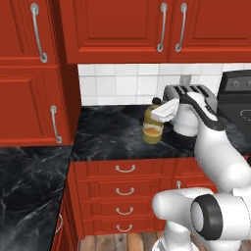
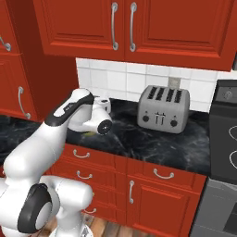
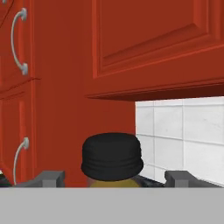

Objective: Move the drinks to the dining counter.

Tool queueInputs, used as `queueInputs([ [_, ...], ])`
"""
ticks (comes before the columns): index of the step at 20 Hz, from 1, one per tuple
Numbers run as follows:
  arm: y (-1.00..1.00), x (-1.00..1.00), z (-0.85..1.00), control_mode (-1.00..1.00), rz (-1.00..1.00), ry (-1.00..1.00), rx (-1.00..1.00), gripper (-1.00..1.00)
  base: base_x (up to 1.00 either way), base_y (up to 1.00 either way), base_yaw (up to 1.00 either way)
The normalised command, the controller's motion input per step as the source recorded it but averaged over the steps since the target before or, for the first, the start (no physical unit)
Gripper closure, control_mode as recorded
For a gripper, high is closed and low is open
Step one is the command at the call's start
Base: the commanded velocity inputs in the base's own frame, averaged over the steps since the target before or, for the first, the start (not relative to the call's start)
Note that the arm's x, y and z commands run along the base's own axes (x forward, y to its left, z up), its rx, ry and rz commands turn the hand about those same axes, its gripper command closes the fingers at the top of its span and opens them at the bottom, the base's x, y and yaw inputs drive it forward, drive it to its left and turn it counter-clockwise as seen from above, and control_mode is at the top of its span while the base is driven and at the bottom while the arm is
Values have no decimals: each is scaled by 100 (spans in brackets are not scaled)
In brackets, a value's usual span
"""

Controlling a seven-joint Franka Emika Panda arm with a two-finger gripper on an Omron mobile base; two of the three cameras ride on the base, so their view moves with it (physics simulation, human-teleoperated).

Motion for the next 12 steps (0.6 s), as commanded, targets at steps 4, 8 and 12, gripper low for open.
queueInputs([
  [4,0,0,0,100,0,0,0,100,-58,0,-5],
  [8,0,0,0,100,0,0,0,100,-74,-1,-4],
  [12,0,0,0,100,0,0,0,100,-66,-2,-2],
])
